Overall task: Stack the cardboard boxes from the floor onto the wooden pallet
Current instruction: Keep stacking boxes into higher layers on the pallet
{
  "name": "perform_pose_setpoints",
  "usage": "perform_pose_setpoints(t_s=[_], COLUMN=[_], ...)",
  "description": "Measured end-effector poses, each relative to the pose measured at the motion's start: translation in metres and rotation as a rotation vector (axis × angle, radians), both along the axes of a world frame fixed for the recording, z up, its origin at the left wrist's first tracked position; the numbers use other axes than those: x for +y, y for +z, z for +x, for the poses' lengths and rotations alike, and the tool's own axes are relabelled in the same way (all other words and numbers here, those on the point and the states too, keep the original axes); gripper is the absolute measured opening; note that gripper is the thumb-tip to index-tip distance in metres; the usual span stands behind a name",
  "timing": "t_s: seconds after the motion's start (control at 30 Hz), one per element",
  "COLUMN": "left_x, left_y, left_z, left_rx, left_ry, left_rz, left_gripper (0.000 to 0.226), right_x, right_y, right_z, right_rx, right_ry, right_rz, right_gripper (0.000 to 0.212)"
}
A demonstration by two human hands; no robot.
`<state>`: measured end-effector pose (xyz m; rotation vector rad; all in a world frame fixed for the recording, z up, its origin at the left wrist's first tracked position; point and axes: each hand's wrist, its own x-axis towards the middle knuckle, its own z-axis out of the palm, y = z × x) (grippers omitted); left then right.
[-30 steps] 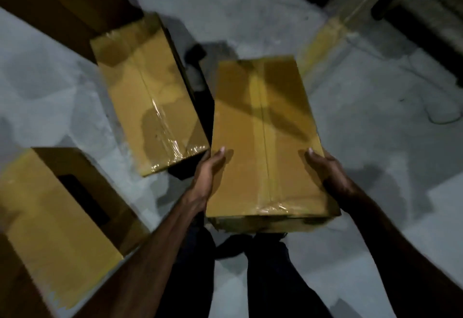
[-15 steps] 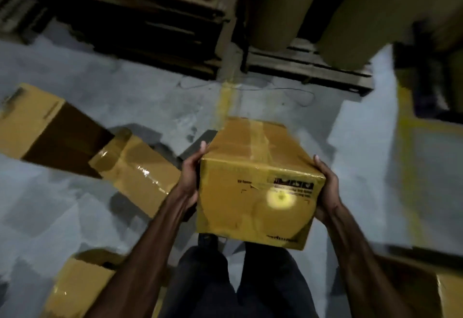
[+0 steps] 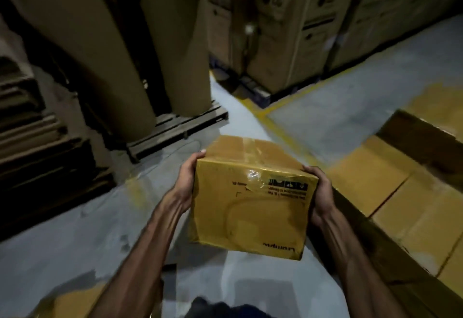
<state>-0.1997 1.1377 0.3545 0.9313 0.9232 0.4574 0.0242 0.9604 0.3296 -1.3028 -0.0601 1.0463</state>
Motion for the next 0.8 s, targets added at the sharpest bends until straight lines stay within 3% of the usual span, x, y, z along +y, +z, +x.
perform_pose_setpoints(t_s=[0.2,0.33,0.53,0.67,0.8], left_x=[-0.072,-0.131,-0.227,-0.29,-0.343], left_y=[0.065,0.094,0.112,0.109,0.102], left_z=[0.103,0.173,0.262,0.313,0.365], left_rx=[-0.095,-0.158,-0.195,-0.209,-0.207], left_ry=[-0.223,-0.338,-0.505,-0.665,-0.762], left_rz=[0.19,0.276,0.247,0.222,0.205], left_gripper=[0.043,0.039,0.04,0.056,0.036], right_x=[-0.116,-0.196,-0.313,-0.386,-0.45], right_y=[0.05,0.076,0.084,0.082,0.079], right_z=[0.063,0.103,0.143,0.156,0.167], right_rx=[-0.015,-0.088,-0.194,-0.24,-0.241], right_ry=[-0.182,-0.315,-0.495,-0.651,-0.793], right_rz=[0.191,0.251,0.279,0.261,0.228], right_gripper=[0.049,0.034,0.04,0.042,0.041])
